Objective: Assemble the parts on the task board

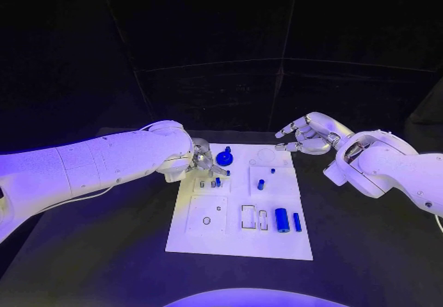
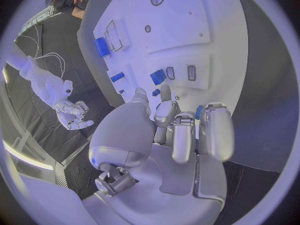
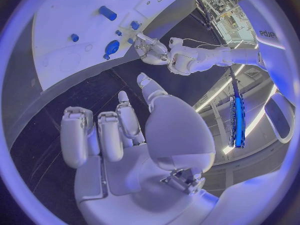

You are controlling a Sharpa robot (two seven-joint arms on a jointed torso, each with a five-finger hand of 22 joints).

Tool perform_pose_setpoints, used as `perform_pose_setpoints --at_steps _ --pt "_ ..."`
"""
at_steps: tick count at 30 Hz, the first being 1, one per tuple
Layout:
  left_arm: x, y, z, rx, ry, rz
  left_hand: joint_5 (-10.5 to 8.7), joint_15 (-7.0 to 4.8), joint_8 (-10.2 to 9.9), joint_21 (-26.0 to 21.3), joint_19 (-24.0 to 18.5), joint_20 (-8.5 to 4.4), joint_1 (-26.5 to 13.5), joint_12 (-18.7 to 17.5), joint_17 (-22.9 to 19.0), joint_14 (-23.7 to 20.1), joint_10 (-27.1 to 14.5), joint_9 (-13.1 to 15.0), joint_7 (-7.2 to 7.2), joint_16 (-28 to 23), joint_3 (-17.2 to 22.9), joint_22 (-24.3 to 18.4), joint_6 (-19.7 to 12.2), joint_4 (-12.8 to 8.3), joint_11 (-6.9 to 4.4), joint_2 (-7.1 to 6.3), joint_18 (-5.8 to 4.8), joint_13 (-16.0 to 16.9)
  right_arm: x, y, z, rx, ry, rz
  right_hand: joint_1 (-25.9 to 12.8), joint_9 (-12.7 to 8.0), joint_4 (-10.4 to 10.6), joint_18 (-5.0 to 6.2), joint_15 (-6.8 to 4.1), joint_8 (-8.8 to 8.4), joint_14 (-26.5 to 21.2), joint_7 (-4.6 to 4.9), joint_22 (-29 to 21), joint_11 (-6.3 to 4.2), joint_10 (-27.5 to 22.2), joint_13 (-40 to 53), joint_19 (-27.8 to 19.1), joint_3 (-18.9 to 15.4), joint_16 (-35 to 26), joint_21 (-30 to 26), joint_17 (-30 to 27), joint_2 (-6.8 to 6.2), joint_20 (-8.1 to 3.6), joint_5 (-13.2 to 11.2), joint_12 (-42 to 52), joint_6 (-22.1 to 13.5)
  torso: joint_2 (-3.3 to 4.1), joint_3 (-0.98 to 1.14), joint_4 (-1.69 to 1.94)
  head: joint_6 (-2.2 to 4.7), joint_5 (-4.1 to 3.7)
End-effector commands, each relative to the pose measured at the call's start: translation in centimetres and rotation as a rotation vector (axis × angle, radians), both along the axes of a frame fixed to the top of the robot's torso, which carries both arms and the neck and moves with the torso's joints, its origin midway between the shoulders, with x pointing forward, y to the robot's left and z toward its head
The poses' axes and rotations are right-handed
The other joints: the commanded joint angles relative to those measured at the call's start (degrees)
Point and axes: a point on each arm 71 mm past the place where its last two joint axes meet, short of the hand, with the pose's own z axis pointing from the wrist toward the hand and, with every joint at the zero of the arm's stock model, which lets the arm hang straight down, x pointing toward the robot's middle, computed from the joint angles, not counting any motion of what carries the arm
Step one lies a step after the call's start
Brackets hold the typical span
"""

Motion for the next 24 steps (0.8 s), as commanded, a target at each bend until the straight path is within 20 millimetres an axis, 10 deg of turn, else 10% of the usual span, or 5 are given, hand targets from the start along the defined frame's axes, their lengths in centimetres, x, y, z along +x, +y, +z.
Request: perform_pose_setpoints --at_steps 1,24 --pt "0.2 0.2 -0.1 0.029 0.002 0.0 -0.07 -0.34 0.42 -0.09 1.05 -0.44 -0.28 -0.27 15.07 5.94 -0.11 0.2 -0.05 0.18 -0.51 -0.18 -0.41 0.04 -0.09 0.32 -0.52 -0.26 0.0 0.2 0.1 -0.006 0.002 0.007 0.28 0.1 0.03 -0.58 -0.08 0.28 4.25 0.04 2.75 -0.12 0.15 0.78 0.82 -0.24 -0.27 -0.27 6.13 0.47 -0.08 0.18 0.34 0.46 0.04 0.0 0.01 -0.16 0.05" --pt "0.5 -1.0 -1.3 0.038 0.044 -0.009 -0.07 -0.32 0.66 -0.05 1.02 -0.43 -0.17 -0.3 15.07 5.94 -0.21 0.48 -0.04 0.18 -0.73 -0.09 -0.65 0.01 -0.07 0.33 -0.53 -0.27 -0.1 0.9 0.1 -0.009 0.005 0.022 0.26 0.09 0.06 -0.54 -0.11 0.33 4.2 0.03 2.52 -0.14 0.11 0.7 0.73 -0.36 -0.37 -0.37 5.9 0.47 -0.11 0.22 0.28 0.48 -0.01 -0.09 0.13 -0.72 0.04"
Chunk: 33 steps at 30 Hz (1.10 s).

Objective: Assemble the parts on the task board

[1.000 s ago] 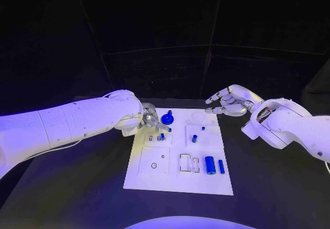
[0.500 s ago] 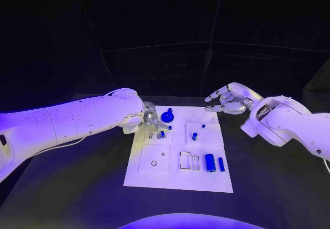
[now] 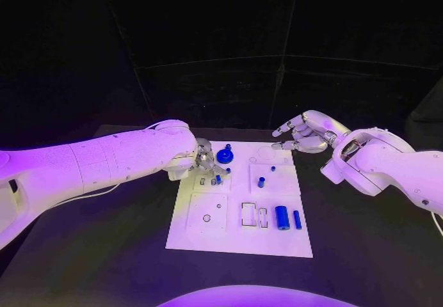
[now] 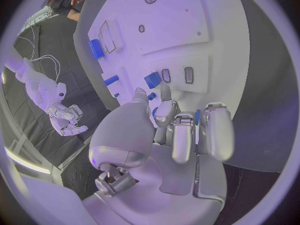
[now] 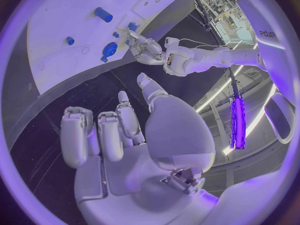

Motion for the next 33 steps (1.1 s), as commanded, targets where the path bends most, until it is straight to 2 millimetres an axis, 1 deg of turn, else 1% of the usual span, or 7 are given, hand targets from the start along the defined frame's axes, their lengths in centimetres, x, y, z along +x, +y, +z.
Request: perform_pose_setpoints --at_steps 1,8,12,21,27,30,33 --pt "-0.05 -0.2 -0.13 0.0 0.018 -0.002 -0.07 -0.33 0.26 -0.05 1.03 -0.44 -0.17 -0.3 15.08 5.94 -0.2 0.1 0.15 0.18 -0.41 -0.01 -0.45 0.01 -0.07 0.33 -0.54 -0.06 0.02 0.1 0.1 -0.005 -0.001 0.007 0.27 0.05 0.06 -0.54 -0.11 0.33 4.2 0.03 2.53 -0.14 0.11 0.7 0.73 -0.36 -0.37 -0.37 5.9 0.45 -0.11 0.22 0.29 0.48 -0.02 -0.01 0.02 -0.18 0.07" --pt "-0.13 -0.3 -0.3 0.004 0.026 -0.007 -0.07 -0.32 0.65 0.0 0.98 -0.43 0.44 -0.23 15.08 5.94 -0.23 0.54 0.14 0.18 -0.57 0.09 -0.74 -0.32 -0.08 0.39 -0.55 0.03 0.09 0.08 0.08 -0.007 0.0 0.005 0.27 0.05 0.06 -0.54 -0.11 0.33 4.2 0.03 2.53 -0.14 0.11 0.7 0.73 -0.36 -0.37 -0.37 5.9 0.45 -0.11 0.22 0.29 0.48 -0.08 0.04 0.0 -0.48 -0.01" --pt "-0.18 -0.26 -0.33 0.005 0.028 -0.008 -0.07 -0.32 0.71 0.01 0.97 -0.43 0.53 -0.21 15.08 5.94 -0.23 0.6 0.14 0.18 -0.59 0.11 -0.78 -0.37 -0.08 0.41 -0.55 0.06 0.11 0.07 0.06 -0.007 0.0 0.004 0.27 0.05 0.06 -0.54 -0.11 0.33 4.2 0.03 2.53 -0.14 0.11 0.7 0.73 -0.36 -0.37 -0.37 5.9 0.45 -0.11 0.22 0.29 0.48 -0.05 0.05 0.04 -0.53 -0.03" --pt "-0.36 -0.61 -0.35 0.005 0.035 -0.021 -0.06 -0.33 0.96 0.06 0.96 -0.42 0.93 -0.1 15.08 5.94 -0.18 0.88 0.13 0.18 -0.71 0.21 -0.92 -0.61 -0.09 0.4 -0.56 0.19 0.18 0.11 0.04 -0.008 0.001 0.004 0.27 0.05 0.06 -0.54 -0.11 0.33 4.2 0.03 2.53 -0.14 0.11 0.7 0.73 -0.36 -0.37 -0.37 5.9 0.45 -0.11 0.22 0.29 0.48 -0.04 0.05 0.0 -0.59 -0.11" --pt "-0.41 -0.53 -0.36 0.004 0.035 -0.021 -0.02 -0.34 1.54 0.08 0.88 -0.43 2.46 -0.02 15.08 5.94 -0.18 1.55 0.1 0.18 -0.58 0.27 -1.28 -1.65 -0.11 0.63 -0.55 0.26 0.22 0.08 -0.01 -0.015 0.002 0.004 0.3 0.05 0.11 -0.53 -0.14 0.44 4.18 -0.02 2.46 -0.18 0.48 1.09 0.69 -0.49 -0.42 -0.41 5.81 0.53 -0.14 0.38 0.7 0.56 -0.03 0.04 0.05 -0.68 -0.03" --pt "-0.45 -0.52 -0.36 0.004 0.036 -0.021 -0.02 -0.35 1.64 0.09 0.87 -0.42 2.71 0.03 15.08 5.94 -0.15 1.67 0.09 0.18 -0.54 0.29 -1.34 -1.84 -0.12 0.68 -0.55 0.32 0.27 0.05 -0.03 -0.017 0.002 0.003 0.32 0.05 0.1 -0.53 -0.15 0.46 4.18 -0.02 2.45 -0.19 0.49 1.11 0.69 -0.5 -0.43 -0.41 5.8 0.54 -0.15 0.4 0.72 0.57 -0.02 0.04 0.12 -0.68 -0.09" --pt "-0.47 -0.58 -0.36 0.003 0.036 -0.022 -0.02 -0.35 1.73 0.08 0.85 -0.42 2.92 0.02 15.08 5.94 -0.17 1.78 0.09 0.18 -0.49 0.27 -1.39 -2.01 -0.12 0.75 -0.54 0.31 0.32 0.05 -0.04 -0.018 0.002 0.003 0.42 0.04 0.07 -0.52 -0.17 0.52 4.18 -0.04 2.43 -0.22 0.55 1.15 0.68 -0.54 -0.44 -0.43 5.79 0.59 -0.17 0.51 0.78 0.61 0.0 0.04 0.06 -0.74 -0.05"
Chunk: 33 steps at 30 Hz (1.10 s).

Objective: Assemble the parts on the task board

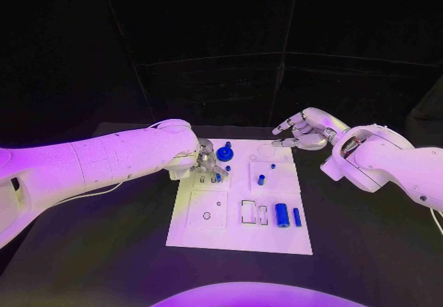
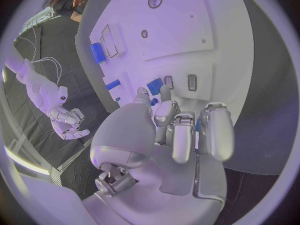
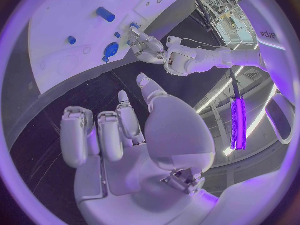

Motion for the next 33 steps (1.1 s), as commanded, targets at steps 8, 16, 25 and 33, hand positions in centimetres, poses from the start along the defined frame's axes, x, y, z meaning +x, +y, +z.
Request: perform_pose_setpoints --at_steps 8,16,25,33 --pt "-0.08 -0.17 0.04 0.0 0.004 -0.001 0.01 -0.37 0.8 -0.02 0.74 -0.44 2.88 -0.02 15.08 5.94 -0.25 0.71 -0.12 0.18 1.27 -0.09 -0.78 -1.93 -0.15 1.28 -0.51 0.0 0.14 0.12 0.07 -0.009 -0.004 0.005 0.45 0.04 -0.18 -0.53 -0.21 0.38 4.18 0.13 2.47 -0.05 0.36 1.12 0.7 -0.4 -0.17 -0.19 5.74 0.48 -0.21 0.35 0.29 0.42 0.05 -0.04 -0.08 -0.23 0.03" --pt "-0.19 -0.42 0.06 -0.025 0.007 0.005 0.04 -0.59 0.81 -0.16 0.6 -0.58 7.69 -0.25 15.08 5.94 -0.49 1.17 -0.43 0.18 5.26 -0.26 -1.74 -5.25 -0.43 3.82 -0.44 -0.15 0.25 0.23 0.05 -0.022 -0.014 0.01 0.54 0.03 -0.22 -0.52 -0.23 0.41 4.16 0.13 2.4 -0.06 0.33 1.07 0.67 -0.41 -0.22 -0.22 5.64 0.53 -0.23 0.42 0.26 0.43 0.01 -0.02 -0.01 -0.35 0.02" --pt "-0.49 -0.45 0.16 -0.065 -0.008 0.01 0.01 -0.91 -0.68 -0.36 0.48 -1.1 12.03 -1.16 15.08 5.94 -1.05 0.79 -0.57 0.18 16.21 -0.34 -2.85 -9.35 -0.74 4.29 -0.39 -0.6 0.41 0.29 -0.08 -0.031 -0.007 0.009 0.58 0.03 -0.23 -0.51 -0.23 0.42 4.16 0.12 2.37 -0.06 0.32 1.05 0.65 -0.42 -0.22 -0.24 5.65 0.54 -0.23 0.47 0.24 0.43 0.01 0.0 0.01 -0.36 0.19" --pt "-0.96 0.29 0.52 -0.115 -0.04 0.061 -0.11 -0.76 0.24 -0.34 0.59 -0.92 6.96 -1.05 15.08 5.94 -0.49 2.01 -0.36 0.18 34.25 0.08 -3.06 -10.89 -0.69 -1.76 -0.43 -0.39 0.58 0.35 -0.19 -0.037 0.0 0.006 0.73 0.01 -0.29 -0.5 -0.25 0.47 4.13 0.11 2.3 -0.07 0.24 0.93 0.62 -0.43 -0.29 -0.28 5.48 0.63 -0.25 0.58 0.14 0.44 0.1 0.14 0.0 -0.17 0.55"
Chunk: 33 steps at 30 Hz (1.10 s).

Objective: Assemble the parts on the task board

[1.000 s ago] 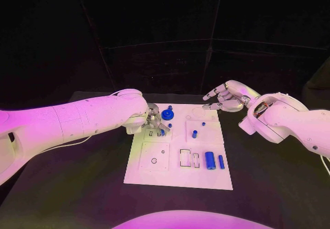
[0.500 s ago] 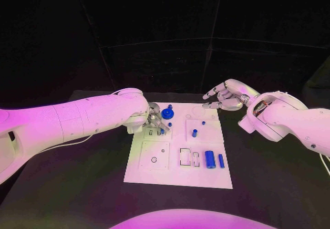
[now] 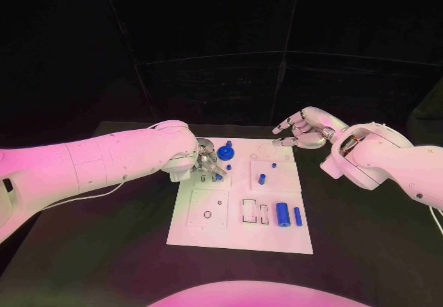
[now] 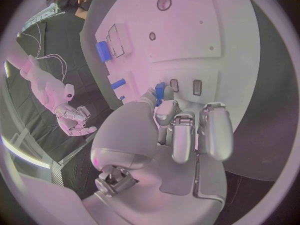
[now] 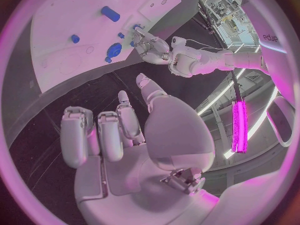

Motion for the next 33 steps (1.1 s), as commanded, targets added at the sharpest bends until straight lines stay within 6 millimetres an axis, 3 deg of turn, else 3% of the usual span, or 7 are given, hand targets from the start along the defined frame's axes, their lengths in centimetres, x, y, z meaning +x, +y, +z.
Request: perform_pose_setpoints --at_steps 1,5,6,11,14,33 --pt "-0.1 0.0 0.5 -0.059 -0.041 0.044 0.2 -0.1 1.0 -0.1 0.62 -0.07 -2.07 0.16 15.09 6.15 0.23 0.66 -0.11 0.18 13.47 0.19 -0.34 -8.26 -0.13 -2.09 -0.44 0.12 0.1 0.1 0.0 -0.01 0.005 0.005 0.43 0.02 -0.12 -0.49 -0.25 0.15 4.13 0.11 2.3 -0.08 0.24 0.93 0.62 -0.28 -0.29 -0.28 5.5 0.33 -0.25 0.29 0.15 0.44 0.09 0.08 0.08 0.08 0.15" --pt "-0.4 0.2 0.7 -0.079 -0.062 0.059 0.61 -0.12 2.25 -0.1 0.67 -0.04 -5.63 0.27 15.09 6.15 0.47 1.76 -0.13 0.18 21.63 0.36 -0.63 -9.18 -0.03 -5.08 -0.45 0.09 0.1 0.2 0.0 -0.011 0.006 0.005 0.43 0.02 -0.12 -0.48 -0.25 0.16 4.11 0.11 2.26 -0.08 0.2 0.88 0.6 -0.29 -0.32 -0.3 5.43 0.34 -0.26 0.3 0.11 0.45 0.09 0.0 0.15 -0.01 0.17" --pt "-0.6 0.3 0.7 -0.085 -0.07 0.064 0.14 -0.08 2.77 -0.11 0.69 -0.06 -7.25 0.29 15.09 6.15 0.56 2.23 -0.04 0.18 24.61 0.42 -0.79 -9.62 -0.06 -6.34 -0.44 0.02 0.1 0.1 0.0 -0.011 0.006 0.004 0.43 0.02 -0.12 -0.48 -0.25 0.16 4.11 0.11 2.26 -0.08 0.2 0.88 0.6 -0.29 -0.32 -0.3 5.43 0.34 -0.26 0.3 0.11 0.45 0.09 0.01 0.13 -0.08 0.27" --pt "-1.0 1.2 0.8 -0.093 -0.111 0.078 0.16 -0.19 3.33 -0.06 0.75 -0.03 -8.51 0.48 15.09 6.15 0.82 2.69 -0.22 0.18 27.21 0.6 -0.81 -10.25 -0.04 -7.05 -0.48 0.14 0.2 0.2 0.0 -0.011 0.005 0.004 0.42 0.02 -0.11 -0.48 -0.25 0.16 4.11 0.11 2.24 -0.08 0.19 0.87 0.59 -0.31 -0.33 -0.31 5.42 0.34 -0.26 0.3 0.09 0.45 0.1 0.03 -0.01 -0.15 0.64" --pt "-1.3 1.7 0.6 -0.089 -0.128 0.084 0.15 -0.21 3.5 -0.03 0.78 -0.04 -8.92 0.5 15.09 6.15 0.87 2.84 -0.24 0.18 28.04 0.67 -0.84 -10.55 -0.06 -7.37 -0.49 0.13 0.2 0.2 0.0 -0.011 0.005 0.004 0.38 0.02 -0.07 -0.48 -0.26 0.18 4.1 0.11 2.25 -0.08 0.2 0.88 0.6 -0.34 -0.35 -0.3 5.38 0.37 -0.26 0.31 0.11 0.46 0.05 0.03 0.17 -0.33 0.53" --pt "-2.1 2.7 -1.1 -0.053 -0.15 0.09 0.15 -0.23 3.68 -0.01 0.8 -0.07 -9.25 0.47 15.09 6.15 0.91 3.01 -0.27 0.18 29.0 0.75 -0.89 -11.02 -0.09 -7.71 -0.5 0.05 0.2 0.2 0.0 -0.011 0.006 0.007 0.25 0.0 0.05 -0.48 -0.26 0.23 4.09 0.12 2.25 -0.07 0.16 0.82 0.59 -0.47 -0.39 -0.31 5.32 0.42 -0.28 0.32 0.06 0.46 0.11 -0.03 -0.08 -0.5 0.79"
